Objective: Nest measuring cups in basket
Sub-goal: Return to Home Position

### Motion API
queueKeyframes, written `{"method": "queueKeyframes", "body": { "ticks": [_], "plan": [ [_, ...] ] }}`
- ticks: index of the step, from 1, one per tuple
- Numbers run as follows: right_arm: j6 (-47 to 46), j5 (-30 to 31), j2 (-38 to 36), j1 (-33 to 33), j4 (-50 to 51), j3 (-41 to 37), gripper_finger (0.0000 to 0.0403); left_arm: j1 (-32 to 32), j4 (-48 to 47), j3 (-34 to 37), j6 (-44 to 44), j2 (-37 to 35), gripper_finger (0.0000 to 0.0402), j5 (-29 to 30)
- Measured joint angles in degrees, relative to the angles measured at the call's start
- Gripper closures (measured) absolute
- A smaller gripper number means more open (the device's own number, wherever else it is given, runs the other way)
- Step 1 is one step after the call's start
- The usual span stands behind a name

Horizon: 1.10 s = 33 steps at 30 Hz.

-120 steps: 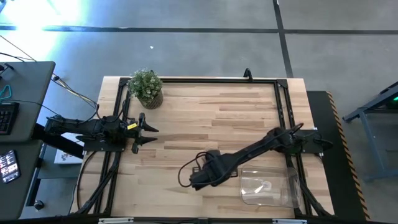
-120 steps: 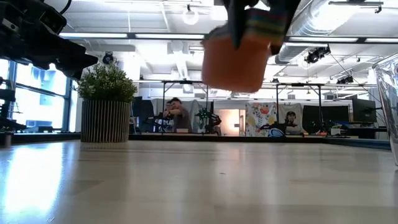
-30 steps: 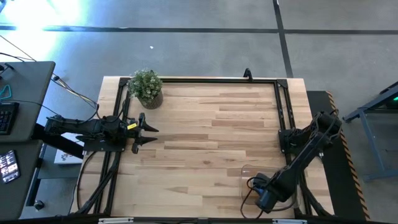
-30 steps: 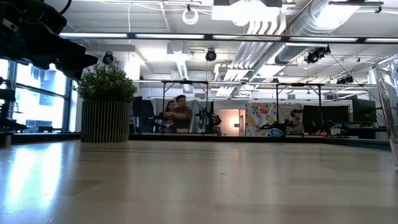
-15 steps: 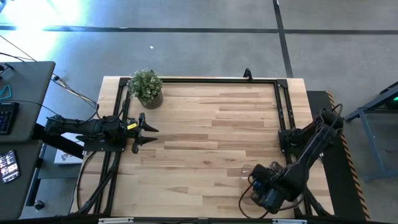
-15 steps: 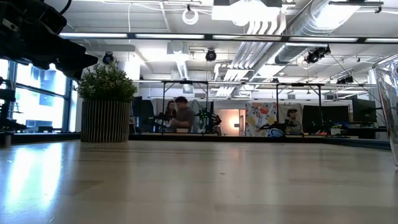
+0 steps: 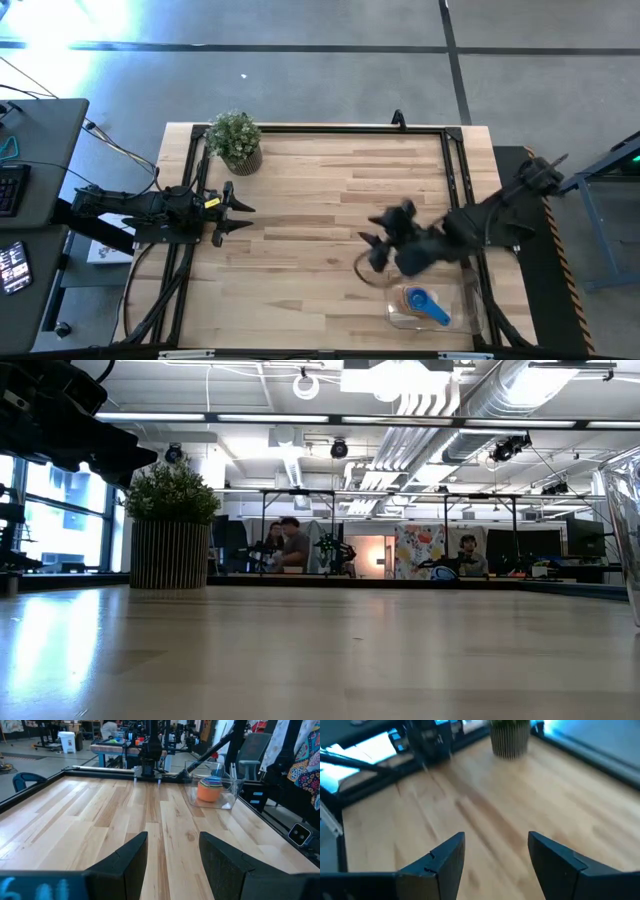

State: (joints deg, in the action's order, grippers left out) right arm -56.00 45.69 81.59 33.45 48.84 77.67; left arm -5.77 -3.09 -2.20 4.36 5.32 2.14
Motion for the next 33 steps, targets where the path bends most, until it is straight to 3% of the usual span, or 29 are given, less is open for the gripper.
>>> {"method": "queueKeyframes", "body": {
  "ticks": [5, 10, 16, 22, 33],
  "plan": [
    [20.29, -4.31, -0.38, -9.01, -12.43, 0.0, 0.0194, 0.01, -0.02, 0.0, -0.02, 0.01, 0.0234, -0.01],
    [34.09, -10.42, -1.8, -15.71, -20.26, -1.0, 0.0194, 0.0, 0.02, 0.0, 0.0, -0.01, 0.0234, 0.02],
    [43.31, -24.18, -8.62, -23.0, -36.31, -12.03, 0.0194, -0.01, -0.01, 0.0, 0.0, 0.0, 0.0234, 0.02],
    [46.46, -28.46, -22.09, -26.08, -44.67, -27.78, 0.0194, 0.01, -0.02, 0.0, 0.0, -0.01, 0.0234, 0.01],
    [53.85, -28.55, -57.38, -26.05, -48.56, -52.57, 0.0194, 0.02, -0.02, 0.0, 0.0, 0.0, 0.0234, 0.02]
  ]
}}
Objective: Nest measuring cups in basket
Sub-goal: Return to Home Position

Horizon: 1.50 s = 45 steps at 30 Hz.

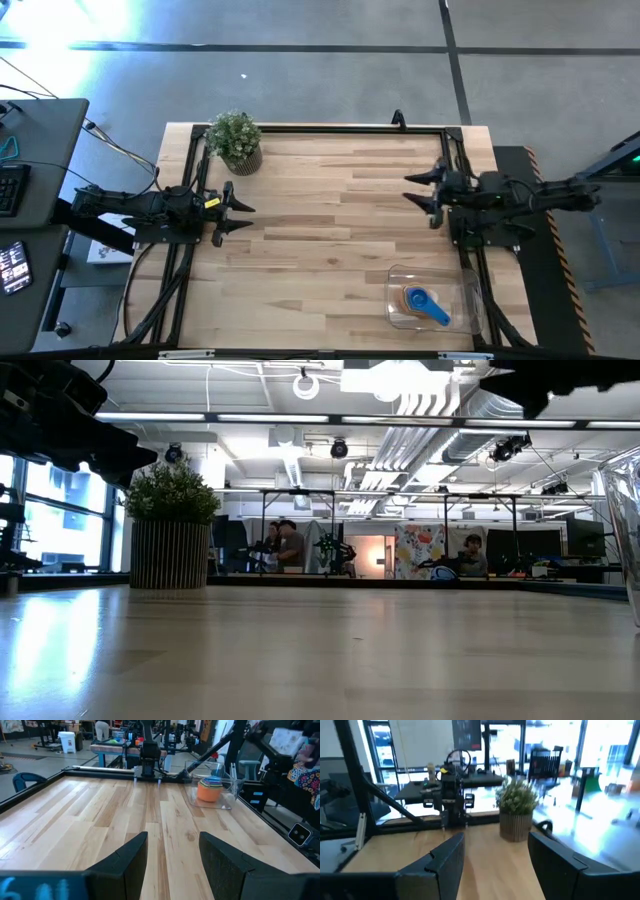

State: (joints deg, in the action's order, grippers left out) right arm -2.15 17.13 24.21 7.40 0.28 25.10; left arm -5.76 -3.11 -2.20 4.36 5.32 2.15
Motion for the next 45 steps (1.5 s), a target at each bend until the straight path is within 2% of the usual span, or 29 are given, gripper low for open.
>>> {"method": "queueKeyframes", "body": {
  "ticks": [5, 10, 22, 45],
  "plan": [
    [7.33, -0.38, -14.25, 0.02, 0.37, -7.68, 0.0194, -0.01, 0.02, 0.0, 0.0, 0.0, 0.0234, 0.0],
    [7.06, -0.92, -24.18, 0.02, 2.13, -13.92, 0.0194, 0.0, 0.0, 0.0, 0.0, 0.0, 0.0234, 0.0],
    [1.75, -1.12, -23.94, 0.02, 4.48, -21.95, 0.0194, 0.0, 0.06, 0.0, -0.01, -0.02, 0.0234, -0.01],
    [2.14, -1.21, -23.07, 0.02, 4.84, -21.85, 0.0194, 0.0, 0.02, 0.0, -0.02, -0.01, 0.0234, 0.0]
  ]
}}
